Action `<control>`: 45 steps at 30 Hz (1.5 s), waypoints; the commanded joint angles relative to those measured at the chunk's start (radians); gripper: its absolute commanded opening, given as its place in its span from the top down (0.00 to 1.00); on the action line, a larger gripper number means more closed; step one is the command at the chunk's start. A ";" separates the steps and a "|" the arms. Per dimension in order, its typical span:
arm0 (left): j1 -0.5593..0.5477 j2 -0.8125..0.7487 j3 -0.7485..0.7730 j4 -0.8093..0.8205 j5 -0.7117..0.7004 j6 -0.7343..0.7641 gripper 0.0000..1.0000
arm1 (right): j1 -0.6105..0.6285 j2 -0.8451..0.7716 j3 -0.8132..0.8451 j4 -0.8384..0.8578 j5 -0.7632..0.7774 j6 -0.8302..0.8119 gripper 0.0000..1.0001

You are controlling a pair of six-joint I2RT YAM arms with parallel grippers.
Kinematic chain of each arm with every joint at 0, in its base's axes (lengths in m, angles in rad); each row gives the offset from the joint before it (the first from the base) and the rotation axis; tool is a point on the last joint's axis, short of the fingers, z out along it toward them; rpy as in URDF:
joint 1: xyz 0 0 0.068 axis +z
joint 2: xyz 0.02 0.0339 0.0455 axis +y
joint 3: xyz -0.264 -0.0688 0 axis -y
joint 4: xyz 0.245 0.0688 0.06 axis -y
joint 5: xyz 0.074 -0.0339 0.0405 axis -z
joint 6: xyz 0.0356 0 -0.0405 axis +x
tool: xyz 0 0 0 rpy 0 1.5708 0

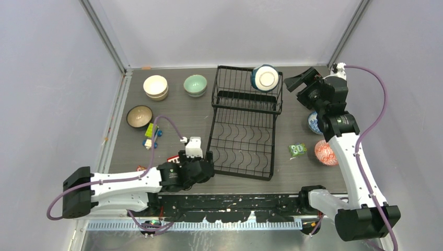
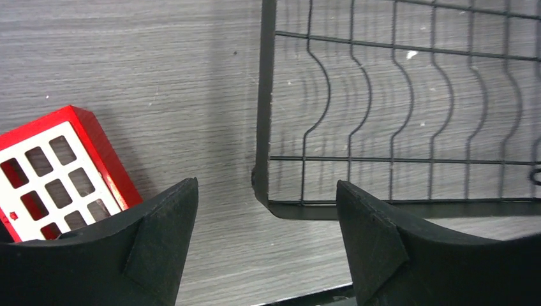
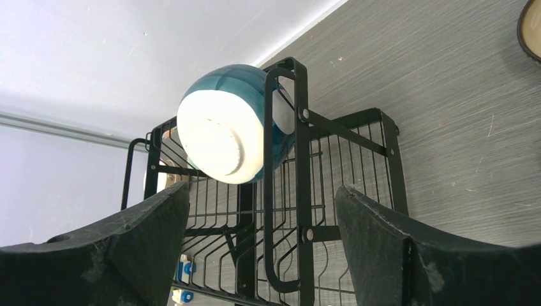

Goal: Unload the bowls from the dish rack
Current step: Place the bowl at the center of the board, then adjust the dish rack at the center of the board.

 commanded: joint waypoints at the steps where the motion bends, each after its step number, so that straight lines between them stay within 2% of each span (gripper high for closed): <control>1: 0.055 0.057 -0.021 0.088 0.026 -0.024 0.23 | 0.011 -0.042 -0.005 0.083 -0.005 -0.003 0.13; 6: 0.127 0.099 -0.056 0.187 0.093 0.006 0.50 | 0.024 -0.043 -0.009 0.074 0.027 -0.002 0.12; 12: 0.144 0.145 -0.025 0.194 0.090 0.056 0.68 | 0.024 0.002 0.029 0.086 0.103 0.058 0.12; 20: 0.234 0.183 -0.010 0.236 0.116 0.113 0.78 | 0.023 0.074 0.089 0.134 0.159 0.077 0.13; 26: 0.302 0.258 0.039 0.246 0.146 0.186 0.84 | 0.023 0.104 0.076 0.189 0.230 0.076 0.12; 34: 0.354 0.407 0.127 0.344 0.202 0.304 0.86 | 0.004 0.139 0.115 0.218 0.246 0.065 0.11; 38: 0.376 0.457 0.191 0.340 0.226 0.352 0.87 | 0.000 0.128 0.119 0.195 0.250 0.050 0.10; 45: 0.395 0.441 0.200 0.334 0.213 0.364 0.85 | 0.001 0.190 0.188 0.099 0.213 0.026 0.17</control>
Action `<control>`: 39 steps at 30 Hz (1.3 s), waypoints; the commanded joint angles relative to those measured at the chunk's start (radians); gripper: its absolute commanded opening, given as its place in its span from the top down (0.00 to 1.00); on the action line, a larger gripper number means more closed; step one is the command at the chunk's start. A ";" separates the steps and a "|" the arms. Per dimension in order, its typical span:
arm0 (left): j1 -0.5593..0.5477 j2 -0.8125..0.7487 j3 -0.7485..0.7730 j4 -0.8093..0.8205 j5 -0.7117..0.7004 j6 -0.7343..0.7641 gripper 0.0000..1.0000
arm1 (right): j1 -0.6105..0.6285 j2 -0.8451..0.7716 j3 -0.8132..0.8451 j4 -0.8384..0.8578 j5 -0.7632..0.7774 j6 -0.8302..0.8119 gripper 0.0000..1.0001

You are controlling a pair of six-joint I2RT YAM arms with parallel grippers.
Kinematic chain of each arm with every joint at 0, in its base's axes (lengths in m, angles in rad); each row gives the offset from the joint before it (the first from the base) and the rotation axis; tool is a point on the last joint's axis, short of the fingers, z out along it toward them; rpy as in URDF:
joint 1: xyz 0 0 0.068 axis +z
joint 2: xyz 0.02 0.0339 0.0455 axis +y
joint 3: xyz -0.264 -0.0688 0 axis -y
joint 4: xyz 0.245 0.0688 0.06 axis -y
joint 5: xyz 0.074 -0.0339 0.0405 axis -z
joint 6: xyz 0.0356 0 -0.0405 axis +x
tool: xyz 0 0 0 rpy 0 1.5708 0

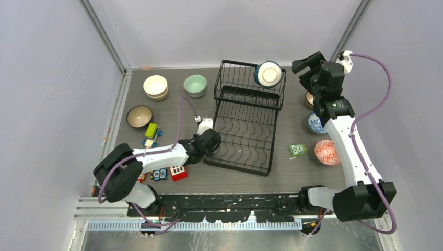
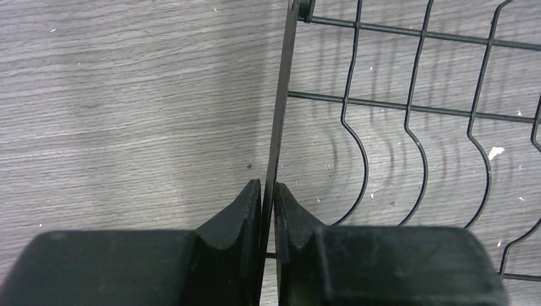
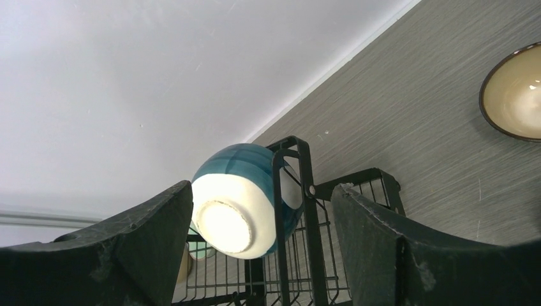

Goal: Unload the bowls from the dish rack
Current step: Adjust the dish rack at the center of the board.

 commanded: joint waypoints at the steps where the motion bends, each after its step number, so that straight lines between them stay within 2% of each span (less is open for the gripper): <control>1: 0.019 -0.038 0.029 0.071 -0.030 0.013 0.83 | -0.003 0.048 0.106 -0.045 -0.012 -0.028 0.18; 10: 0.019 -0.125 -0.013 0.042 0.070 -0.024 0.50 | -0.007 0.199 0.249 -0.081 -0.062 -0.041 0.21; 13: 0.019 -0.166 -0.025 0.016 0.110 -0.036 0.43 | -0.024 0.248 0.280 -0.077 -0.071 -0.035 0.23; 18: 0.018 -0.277 -0.073 -0.033 0.163 -0.076 0.41 | -0.053 0.330 0.313 -0.099 -0.101 -0.010 0.34; 26: 0.018 -0.423 -0.148 -0.095 0.205 -0.152 0.40 | -0.038 0.366 0.333 -0.134 -0.149 -0.022 0.35; 32: 0.016 -0.429 -0.196 -0.089 0.218 -0.178 0.40 | -0.031 0.368 0.322 -0.165 -0.184 -0.020 0.42; 39: 0.017 -0.356 -0.204 -0.039 0.209 -0.180 0.41 | -0.017 0.334 0.293 -0.232 -0.166 -0.035 0.51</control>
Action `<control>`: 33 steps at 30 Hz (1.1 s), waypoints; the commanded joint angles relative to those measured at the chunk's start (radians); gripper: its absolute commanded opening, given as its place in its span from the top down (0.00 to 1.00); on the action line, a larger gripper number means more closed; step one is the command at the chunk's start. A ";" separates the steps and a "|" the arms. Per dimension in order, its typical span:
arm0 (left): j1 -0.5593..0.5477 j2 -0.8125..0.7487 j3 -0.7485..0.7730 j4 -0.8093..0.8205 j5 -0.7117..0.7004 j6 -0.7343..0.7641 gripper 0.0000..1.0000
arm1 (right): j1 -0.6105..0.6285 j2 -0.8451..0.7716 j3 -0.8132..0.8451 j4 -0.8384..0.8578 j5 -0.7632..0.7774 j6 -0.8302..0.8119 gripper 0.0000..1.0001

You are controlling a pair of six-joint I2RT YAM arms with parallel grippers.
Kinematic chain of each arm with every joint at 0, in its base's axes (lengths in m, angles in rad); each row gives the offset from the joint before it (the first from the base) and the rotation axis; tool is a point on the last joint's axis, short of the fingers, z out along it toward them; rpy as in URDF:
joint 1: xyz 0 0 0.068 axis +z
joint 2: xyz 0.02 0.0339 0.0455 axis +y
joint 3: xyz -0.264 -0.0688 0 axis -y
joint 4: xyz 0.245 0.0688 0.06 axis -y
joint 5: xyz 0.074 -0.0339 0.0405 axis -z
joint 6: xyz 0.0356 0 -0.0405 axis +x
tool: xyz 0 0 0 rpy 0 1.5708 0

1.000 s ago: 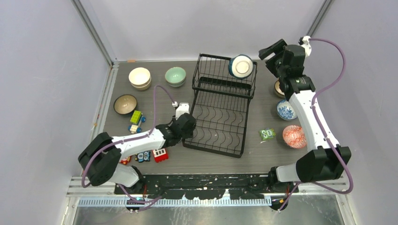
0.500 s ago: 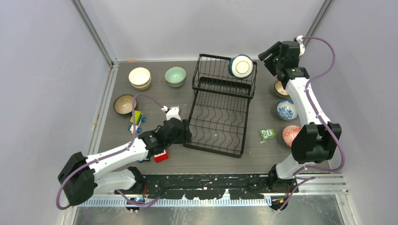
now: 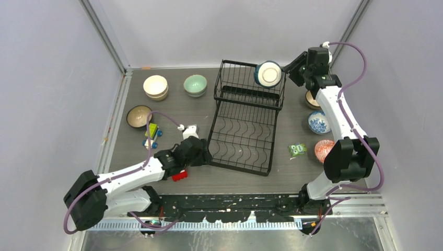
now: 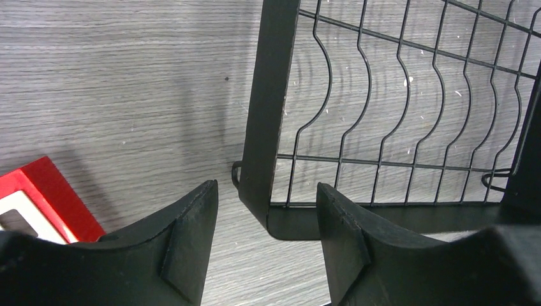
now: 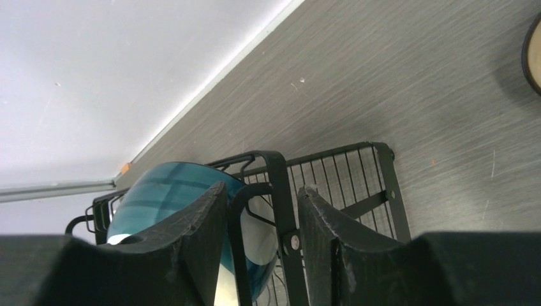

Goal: Unload the bowls from the dish rack
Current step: Adjust the dish rack at the center of the board.

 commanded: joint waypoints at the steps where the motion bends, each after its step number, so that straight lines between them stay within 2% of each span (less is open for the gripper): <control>1: 0.003 0.052 -0.004 0.035 -0.007 -0.003 0.42 | 0.009 -0.050 0.000 -0.050 0.038 -0.016 0.52; 10: 0.005 0.188 0.059 0.104 -0.035 0.031 0.42 | 0.010 -0.132 -0.060 -0.127 0.114 -0.021 0.61; 21: 0.040 0.313 0.128 0.145 -0.093 0.049 0.43 | 0.010 -0.242 -0.144 -0.174 0.152 -0.004 0.65; 33: 0.103 0.427 0.253 0.101 -0.128 0.074 0.64 | -0.004 -0.365 -0.298 -0.170 0.166 0.026 0.68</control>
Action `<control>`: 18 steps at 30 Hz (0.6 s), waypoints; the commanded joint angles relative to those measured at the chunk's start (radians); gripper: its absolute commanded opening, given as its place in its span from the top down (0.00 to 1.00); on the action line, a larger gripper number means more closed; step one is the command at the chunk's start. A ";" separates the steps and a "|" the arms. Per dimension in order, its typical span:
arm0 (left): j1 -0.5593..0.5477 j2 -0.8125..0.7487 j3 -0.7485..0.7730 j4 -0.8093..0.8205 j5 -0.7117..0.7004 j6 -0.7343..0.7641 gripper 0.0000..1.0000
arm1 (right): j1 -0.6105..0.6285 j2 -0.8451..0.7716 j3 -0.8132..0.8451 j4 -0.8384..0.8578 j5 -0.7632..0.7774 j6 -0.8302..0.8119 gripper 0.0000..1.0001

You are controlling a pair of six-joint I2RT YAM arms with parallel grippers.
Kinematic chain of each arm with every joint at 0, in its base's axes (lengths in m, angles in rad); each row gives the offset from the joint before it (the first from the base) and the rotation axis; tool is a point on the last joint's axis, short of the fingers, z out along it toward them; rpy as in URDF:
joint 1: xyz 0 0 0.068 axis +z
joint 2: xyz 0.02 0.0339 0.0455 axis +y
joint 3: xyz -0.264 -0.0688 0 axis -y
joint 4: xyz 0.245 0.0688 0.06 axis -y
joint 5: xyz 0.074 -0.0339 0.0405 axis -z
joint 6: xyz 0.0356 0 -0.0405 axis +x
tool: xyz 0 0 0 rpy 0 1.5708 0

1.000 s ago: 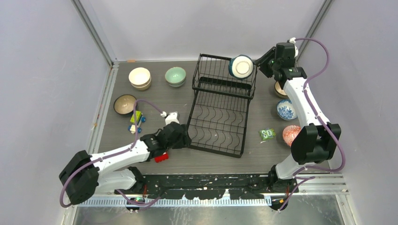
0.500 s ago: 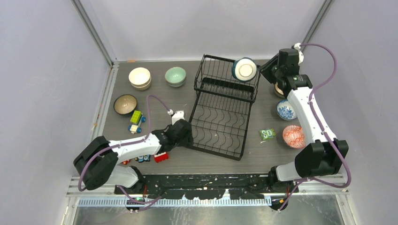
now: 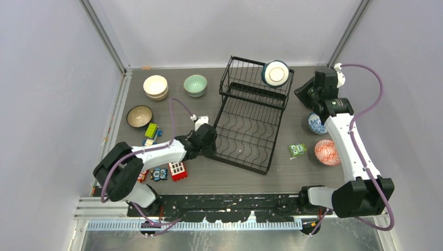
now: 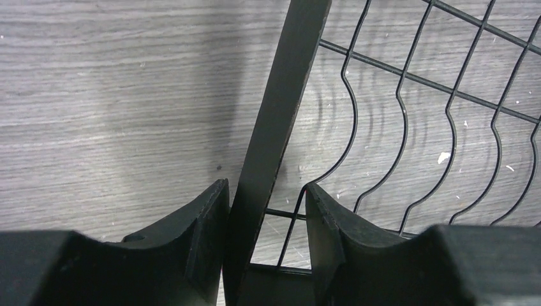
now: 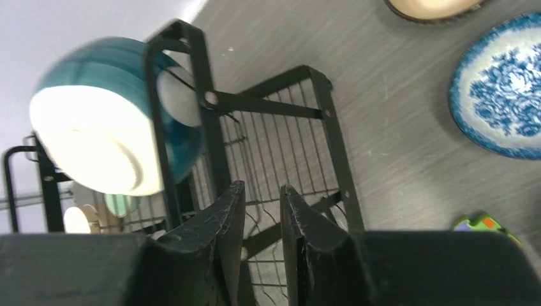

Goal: Unload the bowls from the dish rack
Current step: Adjust the dish rack at the center of the board.

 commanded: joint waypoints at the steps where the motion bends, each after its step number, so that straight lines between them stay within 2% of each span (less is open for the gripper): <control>1: 0.036 0.036 0.071 0.000 -0.111 0.021 0.67 | -0.010 -0.038 -0.060 -0.008 0.030 0.016 0.69; 4: 0.042 0.053 0.103 -0.019 -0.127 0.058 0.74 | -0.011 -0.071 -0.091 0.008 0.033 0.019 0.68; 7: 0.042 0.056 0.111 -0.046 -0.147 0.078 0.78 | -0.011 -0.102 -0.089 0.017 0.062 0.001 0.63; 12: 0.048 0.025 0.082 -0.069 -0.171 0.070 0.78 | -0.015 -0.101 -0.050 0.011 0.107 -0.010 0.46; 18: 0.064 -0.003 0.060 -0.077 -0.206 0.065 0.77 | -0.077 -0.071 -0.059 0.089 0.089 0.054 0.37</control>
